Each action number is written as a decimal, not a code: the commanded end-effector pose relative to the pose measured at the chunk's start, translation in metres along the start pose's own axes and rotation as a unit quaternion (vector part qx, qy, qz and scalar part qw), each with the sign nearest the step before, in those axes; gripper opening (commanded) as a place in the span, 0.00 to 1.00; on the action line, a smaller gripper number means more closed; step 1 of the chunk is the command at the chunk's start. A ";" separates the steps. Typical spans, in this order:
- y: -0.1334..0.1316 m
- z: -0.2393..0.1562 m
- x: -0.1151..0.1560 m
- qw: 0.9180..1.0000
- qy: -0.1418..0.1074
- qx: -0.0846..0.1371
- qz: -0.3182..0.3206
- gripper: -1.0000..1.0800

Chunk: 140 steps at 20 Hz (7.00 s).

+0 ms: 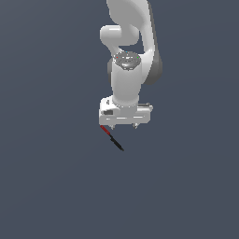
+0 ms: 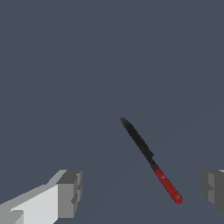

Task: Pick up the object and move it to a goal position.

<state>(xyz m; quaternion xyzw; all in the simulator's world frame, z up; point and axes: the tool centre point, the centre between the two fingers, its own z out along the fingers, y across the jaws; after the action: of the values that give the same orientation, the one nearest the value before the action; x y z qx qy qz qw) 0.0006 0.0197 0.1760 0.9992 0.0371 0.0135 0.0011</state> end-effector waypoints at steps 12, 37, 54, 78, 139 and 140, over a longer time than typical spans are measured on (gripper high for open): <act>0.003 -0.002 -0.007 1.000 -0.008 0.008 -0.008 0.96; 0.040 0.067 -0.028 0.986 -0.011 0.002 -0.168 0.96; 0.062 0.116 -0.051 0.957 -0.012 0.005 -0.289 0.96; 0.062 0.167 -0.053 0.956 -0.012 0.005 -0.292 0.00; 0.049 -0.129 0.123 0.956 -0.012 0.006 -0.291 0.00; 0.049 -0.132 0.125 0.956 -0.012 0.006 -0.291 0.00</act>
<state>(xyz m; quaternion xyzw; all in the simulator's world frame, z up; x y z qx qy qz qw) 0.1223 -0.0199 0.3067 0.9451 0.3268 0.0002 -0.0003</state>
